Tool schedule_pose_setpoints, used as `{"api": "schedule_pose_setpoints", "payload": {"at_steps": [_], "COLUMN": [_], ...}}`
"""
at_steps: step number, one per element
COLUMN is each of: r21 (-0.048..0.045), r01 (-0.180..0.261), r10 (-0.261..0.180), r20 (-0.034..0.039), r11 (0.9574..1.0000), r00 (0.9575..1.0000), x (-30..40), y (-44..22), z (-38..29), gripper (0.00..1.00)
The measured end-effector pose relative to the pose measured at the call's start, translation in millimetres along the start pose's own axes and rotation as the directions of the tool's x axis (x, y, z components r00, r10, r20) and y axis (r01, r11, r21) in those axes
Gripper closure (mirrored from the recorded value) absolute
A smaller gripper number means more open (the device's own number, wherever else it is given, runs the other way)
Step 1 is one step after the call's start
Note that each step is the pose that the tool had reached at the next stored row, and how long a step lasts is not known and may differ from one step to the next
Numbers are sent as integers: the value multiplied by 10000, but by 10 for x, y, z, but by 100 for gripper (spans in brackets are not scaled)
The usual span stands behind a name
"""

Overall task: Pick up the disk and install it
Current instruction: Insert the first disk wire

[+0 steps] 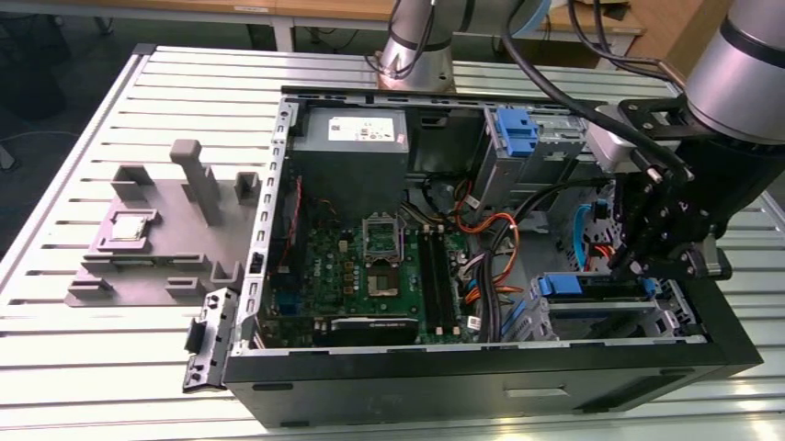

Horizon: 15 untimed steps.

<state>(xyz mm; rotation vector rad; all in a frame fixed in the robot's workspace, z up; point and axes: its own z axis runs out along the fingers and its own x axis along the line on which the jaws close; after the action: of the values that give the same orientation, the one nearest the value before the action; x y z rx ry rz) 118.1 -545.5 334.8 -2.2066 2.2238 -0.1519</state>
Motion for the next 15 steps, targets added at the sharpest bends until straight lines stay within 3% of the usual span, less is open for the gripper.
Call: {"api": "schedule_pose_setpoints", "payload": {"at_steps": [15], "r21": [-8], "r01": [-135], "r10": [135], "r20": [0], "r11": [9999], "r00": [9999], "x": [-2], "y": [3], "z": [28], "gripper": [83]}}
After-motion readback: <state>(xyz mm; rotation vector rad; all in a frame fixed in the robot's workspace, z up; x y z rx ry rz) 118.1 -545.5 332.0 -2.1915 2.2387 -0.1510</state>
